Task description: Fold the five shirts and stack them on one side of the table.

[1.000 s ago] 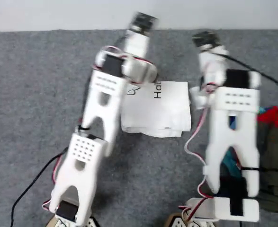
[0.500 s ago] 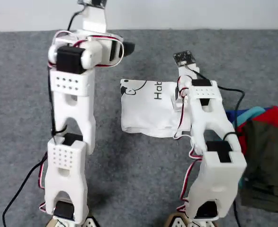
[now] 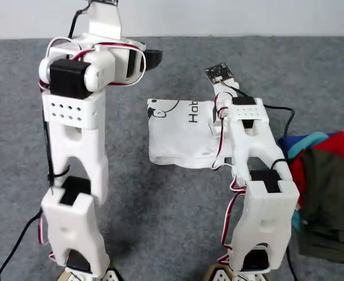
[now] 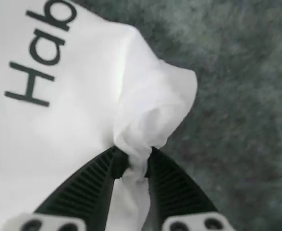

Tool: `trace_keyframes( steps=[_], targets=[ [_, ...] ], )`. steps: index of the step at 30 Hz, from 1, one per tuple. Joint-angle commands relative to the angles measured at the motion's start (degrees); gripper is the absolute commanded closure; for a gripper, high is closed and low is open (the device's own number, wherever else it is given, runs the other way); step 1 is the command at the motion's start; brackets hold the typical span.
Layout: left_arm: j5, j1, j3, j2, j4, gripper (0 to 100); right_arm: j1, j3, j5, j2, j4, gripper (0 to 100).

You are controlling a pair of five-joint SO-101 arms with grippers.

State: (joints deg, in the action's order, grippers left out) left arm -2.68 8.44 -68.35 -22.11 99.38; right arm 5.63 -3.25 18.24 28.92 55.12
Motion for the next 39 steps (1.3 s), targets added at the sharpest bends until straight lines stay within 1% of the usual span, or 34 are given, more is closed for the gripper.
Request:
trace_keyframes(
  steps=[1, 6, 11, 15, 19, 24, 29, 32, 39],
  targets=[
    [0.26, 0.18, 6.99, 10.02, 1.23, 70, 0.92, 0.09, 1.05, -6.02, 3.38, 99.1],
    [0.35, 0.18, 21.49, 21.01, 1.14, 70, 1.19, 0.18, 1.23, -22.11, 9.71, 98.8],
    [0.44, 0.18, 35.38, 28.84, 0.97, 70, 0.31, 0.35, 1.23, -39.96, 16.40, 98.8],
    [0.44, -1.76, 41.54, 32.70, -0.35, 70, -2.33, 0.53, 1.14, -51.21, 21.23, 98.8],
    [0.44, -5.71, 44.79, 35.52, -3.08, 70, -6.37, 0.62, 1.23, -58.33, 26.33, 98.8],
    [0.35, -6.86, 47.52, 37.36, -3.43, 70, -17.10, 0.62, 1.23, -63.43, 31.16, 98.8],
    [0.35, -6.77, 48.84, 37.54, -3.43, 70, -30.55, 2.20, 1.23, -65.27, 31.69, 98.8],
    [0.35, -6.59, 48.84, 37.54, -3.43, 70, -37.85, 8.18, 1.32, -65.27, 28.62, 98.8],
    [0.35, -6.51, 48.84, 37.45, -3.43, 70, -52.79, 26.37, 1.32, -65.71, 13.85, 98.8]
  ],
)
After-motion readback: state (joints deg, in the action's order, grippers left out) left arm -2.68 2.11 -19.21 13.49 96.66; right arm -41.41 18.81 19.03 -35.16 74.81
